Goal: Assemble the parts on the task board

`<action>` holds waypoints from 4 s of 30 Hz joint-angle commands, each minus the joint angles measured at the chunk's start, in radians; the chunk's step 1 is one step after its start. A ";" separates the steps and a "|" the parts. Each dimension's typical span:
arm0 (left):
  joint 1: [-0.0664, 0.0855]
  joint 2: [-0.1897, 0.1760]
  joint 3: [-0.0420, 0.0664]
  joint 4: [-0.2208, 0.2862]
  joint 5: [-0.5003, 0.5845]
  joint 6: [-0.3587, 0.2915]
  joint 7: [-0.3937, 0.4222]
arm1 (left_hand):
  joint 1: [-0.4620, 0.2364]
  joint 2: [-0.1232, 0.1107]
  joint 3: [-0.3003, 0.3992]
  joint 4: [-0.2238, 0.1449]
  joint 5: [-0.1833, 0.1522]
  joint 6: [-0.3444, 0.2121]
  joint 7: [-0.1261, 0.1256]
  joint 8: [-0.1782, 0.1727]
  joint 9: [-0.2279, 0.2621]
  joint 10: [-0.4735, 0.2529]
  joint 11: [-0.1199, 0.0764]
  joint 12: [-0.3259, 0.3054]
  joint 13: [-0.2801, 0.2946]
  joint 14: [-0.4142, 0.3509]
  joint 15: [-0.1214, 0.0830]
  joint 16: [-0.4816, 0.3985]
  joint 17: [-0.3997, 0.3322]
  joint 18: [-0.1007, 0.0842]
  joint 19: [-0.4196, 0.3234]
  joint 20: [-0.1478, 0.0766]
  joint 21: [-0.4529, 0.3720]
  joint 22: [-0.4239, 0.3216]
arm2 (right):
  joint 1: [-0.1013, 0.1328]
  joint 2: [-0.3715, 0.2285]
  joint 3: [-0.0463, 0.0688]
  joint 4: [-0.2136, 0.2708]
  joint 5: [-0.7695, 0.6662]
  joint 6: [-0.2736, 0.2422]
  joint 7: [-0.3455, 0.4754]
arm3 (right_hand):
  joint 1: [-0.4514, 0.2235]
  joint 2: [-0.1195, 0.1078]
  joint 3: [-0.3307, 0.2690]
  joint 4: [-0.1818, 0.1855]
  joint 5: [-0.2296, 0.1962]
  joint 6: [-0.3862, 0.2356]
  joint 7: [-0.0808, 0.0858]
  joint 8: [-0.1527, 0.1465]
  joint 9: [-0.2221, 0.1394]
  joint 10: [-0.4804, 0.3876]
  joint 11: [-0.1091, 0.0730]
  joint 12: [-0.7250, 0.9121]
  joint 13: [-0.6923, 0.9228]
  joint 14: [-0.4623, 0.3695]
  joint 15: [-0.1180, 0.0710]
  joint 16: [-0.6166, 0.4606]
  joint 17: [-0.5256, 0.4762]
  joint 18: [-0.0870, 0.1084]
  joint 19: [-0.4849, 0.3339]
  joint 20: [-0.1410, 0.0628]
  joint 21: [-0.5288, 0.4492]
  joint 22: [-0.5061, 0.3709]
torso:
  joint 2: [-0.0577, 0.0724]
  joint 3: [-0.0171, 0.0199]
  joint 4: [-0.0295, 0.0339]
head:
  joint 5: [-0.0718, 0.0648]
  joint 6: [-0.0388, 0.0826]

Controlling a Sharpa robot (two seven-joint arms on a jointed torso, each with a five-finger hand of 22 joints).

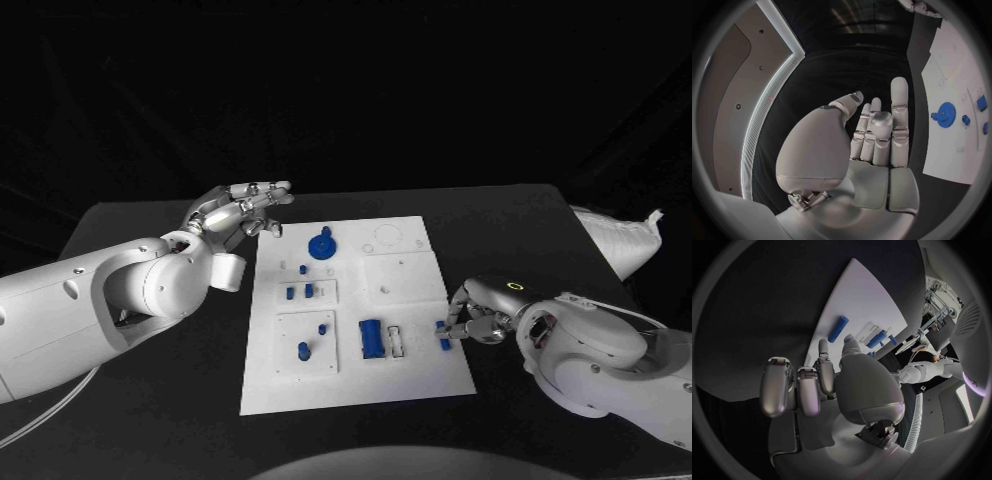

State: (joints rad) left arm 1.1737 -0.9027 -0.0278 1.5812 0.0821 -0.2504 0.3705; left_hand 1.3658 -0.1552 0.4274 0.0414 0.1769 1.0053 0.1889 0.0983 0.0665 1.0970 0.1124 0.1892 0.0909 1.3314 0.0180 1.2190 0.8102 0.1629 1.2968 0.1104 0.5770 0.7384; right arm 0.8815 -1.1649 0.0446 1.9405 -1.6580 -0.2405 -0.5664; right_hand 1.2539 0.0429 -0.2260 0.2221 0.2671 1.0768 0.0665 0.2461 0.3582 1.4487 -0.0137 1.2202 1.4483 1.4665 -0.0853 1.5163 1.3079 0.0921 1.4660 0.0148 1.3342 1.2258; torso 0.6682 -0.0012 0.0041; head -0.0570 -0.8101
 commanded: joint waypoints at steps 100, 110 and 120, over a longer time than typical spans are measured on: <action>0.000 -0.001 0.000 0.009 -0.003 0.023 0.001 | -0.001 0.008 0.001 -0.008 0.007 -0.007 -0.001 0.002 0.001 -0.010 0.000 0.008 0.001 -0.009 0.002 0.000 -0.004 0.019 0.004 0.004 -0.007 -0.002 | -0.028 0.175 0.002 -0.023 0.218 -0.070 -0.033 | -0.178 -0.151 0.634 -0.067 0.034 0.144 -0.025 -0.108 -0.010 0.036 -0.020 0.036 -0.055 0.095 -0.013 0.029 0.220 -0.030 0.022 -0.009 0.046 0.071 | 0.000 -0.0001 -0.0007 | 0.020 -0.028; 0.000 -0.001 0.000 0.010 -0.003 0.023 0.000 | -0.001 0.008 0.001 -0.007 0.006 -0.008 -0.001 0.002 0.001 -0.011 0.000 0.008 0.001 -0.009 0.002 0.000 -0.005 0.019 0.004 0.004 -0.007 -0.003 | -0.028 0.180 0.002 -0.029 0.200 -0.049 -0.034 | -0.216 -0.151 0.553 -0.035 0.008 0.138 -0.024 -0.101 0.001 0.035 -0.019 0.027 -0.056 0.094 -0.012 0.027 0.216 -0.029 0.020 -0.009 0.042 0.067 | -0.001 -0.0004 -0.0003 | 0.021 -0.029; 0.000 -0.002 0.000 0.010 -0.003 0.022 0.000 | -0.003 0.008 0.001 -0.007 0.006 -0.009 0.000 0.002 0.001 -0.012 0.001 0.009 0.001 -0.009 0.003 0.000 -0.006 0.019 0.004 0.004 -0.008 -0.003 | -0.028 0.185 0.002 -0.029 0.194 -0.027 -0.034 | -0.232 -0.143 0.475 -0.002 -0.019 0.139 -0.027 -0.094 0.009 0.042 -0.021 0.049 -0.040 0.095 -0.014 0.028 0.218 -0.030 0.021 -0.010 0.042 0.070 | -0.001 -0.0005 -0.0008 | 0.021 -0.031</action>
State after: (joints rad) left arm 1.1731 -0.9057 -0.0280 1.5886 0.0817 -0.2457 0.3670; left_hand 1.3658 -0.1552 0.4300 0.0389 0.1769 1.0054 0.1888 0.0983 0.0665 1.0898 0.1124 0.1938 0.0908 1.3279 0.0215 1.2190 0.8055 0.1629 1.2968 0.1105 0.5729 0.7370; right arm 0.8554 -0.9830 0.0481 1.9097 -1.4496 -0.3001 -0.5989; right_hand 1.0255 -0.1044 0.2524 0.2206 0.2437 1.2205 0.0445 0.1505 0.3668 1.4651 -0.0267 1.2654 1.3074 1.4664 -0.0896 1.5436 1.3075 0.0766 1.4661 0.0143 1.3787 1.2951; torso 0.6678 -0.0016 0.0035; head -0.0350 -0.8409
